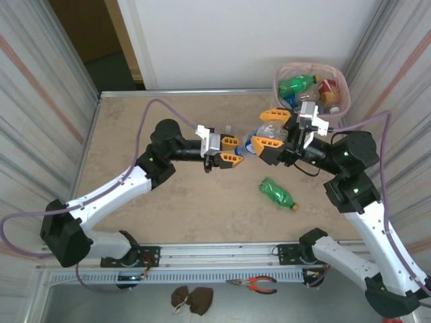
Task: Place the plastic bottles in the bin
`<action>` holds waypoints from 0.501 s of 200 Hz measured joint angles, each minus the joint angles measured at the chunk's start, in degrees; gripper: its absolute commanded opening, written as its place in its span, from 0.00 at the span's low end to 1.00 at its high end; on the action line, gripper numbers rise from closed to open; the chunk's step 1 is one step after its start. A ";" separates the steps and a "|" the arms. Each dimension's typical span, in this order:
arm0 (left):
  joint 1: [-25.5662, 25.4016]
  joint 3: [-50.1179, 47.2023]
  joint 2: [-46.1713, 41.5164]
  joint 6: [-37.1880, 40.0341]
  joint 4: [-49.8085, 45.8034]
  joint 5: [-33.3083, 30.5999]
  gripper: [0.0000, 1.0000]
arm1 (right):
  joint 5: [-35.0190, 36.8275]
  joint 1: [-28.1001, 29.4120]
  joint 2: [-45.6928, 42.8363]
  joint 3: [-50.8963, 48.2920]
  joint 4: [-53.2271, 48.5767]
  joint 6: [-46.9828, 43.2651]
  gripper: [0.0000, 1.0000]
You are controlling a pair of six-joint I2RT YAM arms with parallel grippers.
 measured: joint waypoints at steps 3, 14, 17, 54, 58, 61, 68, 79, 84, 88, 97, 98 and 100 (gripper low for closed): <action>0.00 0.00 0.00 -0.02 0.00 -0.02 0.23 | 0.09 0.11 0.02 -0.02 0.00 -0.02 0.64; 0.00 0.00 0.00 -0.07 0.00 -0.04 0.24 | 0.52 0.48 0.02 -0.07 -0.02 0.00 0.61; 0.00 0.00 0.00 -0.13 0.02 -0.13 0.24 | 0.57 0.55 0.02 -0.07 -0.02 0.00 0.61; 0.00 0.00 0.00 -0.37 0.46 -0.42 0.33 | 1.60 1.11 0.02 -0.07 0.07 0.20 0.55; 0.00 0.00 0.00 -0.42 0.57 -0.44 0.35 | 1.64 1.14 0.02 -0.07 0.07 0.20 0.55; 0.00 0.00 0.00 -0.42 0.59 -0.46 0.37 | 1.68 1.14 0.02 -0.07 0.07 0.20 0.55; 0.00 0.00 0.00 -0.42 0.68 -0.68 0.41 | 1.79 1.14 0.02 -0.07 0.09 0.22 0.54; 0.00 0.00 0.00 -0.66 0.90 -1.01 0.49 | 2.29 1.11 0.02 -0.07 -0.04 0.20 0.53; 0.00 -0.02 -0.02 -0.55 1.14 -1.20 0.52 | 2.71 1.11 0.04 -0.07 -0.09 0.17 0.53; 0.00 -0.02 -0.02 -0.81 1.16 -1.49 0.55 | 3.02 1.11 0.09 -0.07 -0.13 0.17 0.52; 0.00 -0.20 -0.04 -0.72 1.51 -1.92 0.60 | 3.69 1.11 0.22 -0.04 -0.50 0.17 0.52; 0.00 -0.26 -0.07 -0.85 1.57 -1.92 0.61 | 3.76 1.11 0.24 -0.02 -0.52 0.17 0.52; 0.00 -0.35 -0.11 -1.14 1.66 -1.99 0.61 | 3.96 1.11 0.28 -0.02 -0.61 0.17 0.52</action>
